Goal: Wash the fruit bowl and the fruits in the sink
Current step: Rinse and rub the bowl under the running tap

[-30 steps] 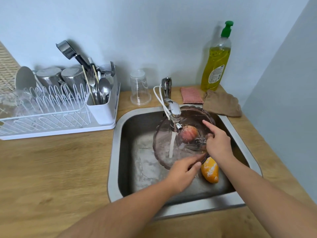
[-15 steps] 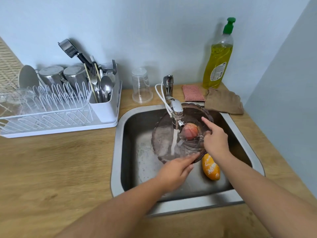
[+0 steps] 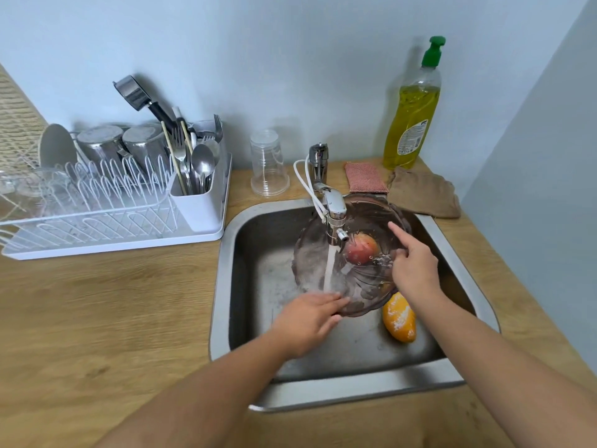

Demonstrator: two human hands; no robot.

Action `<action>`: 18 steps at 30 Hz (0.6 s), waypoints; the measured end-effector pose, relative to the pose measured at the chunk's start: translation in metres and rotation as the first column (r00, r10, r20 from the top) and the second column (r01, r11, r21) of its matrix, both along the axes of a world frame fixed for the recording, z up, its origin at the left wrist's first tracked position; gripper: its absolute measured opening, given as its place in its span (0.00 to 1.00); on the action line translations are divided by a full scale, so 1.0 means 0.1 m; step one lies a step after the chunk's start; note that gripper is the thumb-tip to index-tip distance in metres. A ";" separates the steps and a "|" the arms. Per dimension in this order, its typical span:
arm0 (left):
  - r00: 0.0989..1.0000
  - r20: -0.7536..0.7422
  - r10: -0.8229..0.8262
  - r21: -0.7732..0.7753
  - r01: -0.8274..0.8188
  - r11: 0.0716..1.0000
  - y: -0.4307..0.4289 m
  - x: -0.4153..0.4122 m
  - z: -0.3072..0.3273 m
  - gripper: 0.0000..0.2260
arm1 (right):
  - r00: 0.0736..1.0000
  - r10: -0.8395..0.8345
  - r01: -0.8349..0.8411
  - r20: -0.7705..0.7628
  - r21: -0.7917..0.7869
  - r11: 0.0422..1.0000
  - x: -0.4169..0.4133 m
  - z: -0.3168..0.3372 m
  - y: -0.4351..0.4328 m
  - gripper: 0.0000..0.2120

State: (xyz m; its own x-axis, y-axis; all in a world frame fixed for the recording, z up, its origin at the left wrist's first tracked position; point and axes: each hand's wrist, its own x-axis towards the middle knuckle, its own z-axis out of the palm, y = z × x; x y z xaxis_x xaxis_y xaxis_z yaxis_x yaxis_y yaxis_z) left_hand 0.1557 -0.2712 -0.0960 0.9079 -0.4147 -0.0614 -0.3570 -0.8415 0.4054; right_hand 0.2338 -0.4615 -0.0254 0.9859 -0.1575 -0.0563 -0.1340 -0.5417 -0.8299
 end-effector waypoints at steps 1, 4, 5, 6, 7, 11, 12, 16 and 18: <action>1.000 -0.022 0.007 0.064 -0.006 0.998 0.12 0.02 -0.02 0.21 | 1.000 0.008 -0.008 -0.002 -0.010 1.000 -0.01 0.01 -0.03 0.26; 0.998 -0.067 0.020 0.136 -0.011 0.991 0.09 0.02 0.03 0.22 | 1.000 0.002 -0.002 0.001 -0.016 1.000 -0.04 0.02 -0.03 0.25; 0.997 -0.075 0.025 0.088 -0.018 0.996 -0.06 0.00 0.07 0.23 | 1.000 -0.006 0.006 0.004 -0.006 1.000 -0.05 0.01 -0.02 0.25; 0.996 -0.084 0.043 0.010 -0.042 0.999 -0.25 -0.03 0.10 0.24 | 1.000 -0.011 0.011 0.002 0.007 1.000 -0.06 0.00 0.01 0.25; 0.992 -0.099 0.073 -0.079 -0.081 0.994 -0.46 -0.07 0.15 0.24 | 1.000 -0.011 0.011 0.002 0.014 1.000 -0.07 -0.01 0.02 0.25; 0.991 -0.133 0.023 -0.193 -0.049 0.980 -0.71 -0.17 0.22 0.27 | 0.998 0.061 -0.061 -0.009 -0.028 0.998 -0.08 0.02 -0.02 0.24; 0.995 -0.095 -0.043 -0.128 0.031 0.991 -0.57 -0.12 0.19 0.27 | 0.997 0.070 -0.071 -0.016 -0.017 0.997 -0.06 0.04 -0.06 0.24; 0.997 -0.050 0.054 0.211 -0.042 0.977 0.10 0.17 0.05 0.27 | 0.991 0.105 -0.102 -0.089 0.039 0.994 -0.02 0.06 -0.20 0.27; 0.985 0.022 0.174 0.292 -0.172 0.941 0.28 0.31 0.07 0.29 | 0.986 0.124 -0.119 -0.113 0.055 0.991 -0.03 0.04 -0.23 0.27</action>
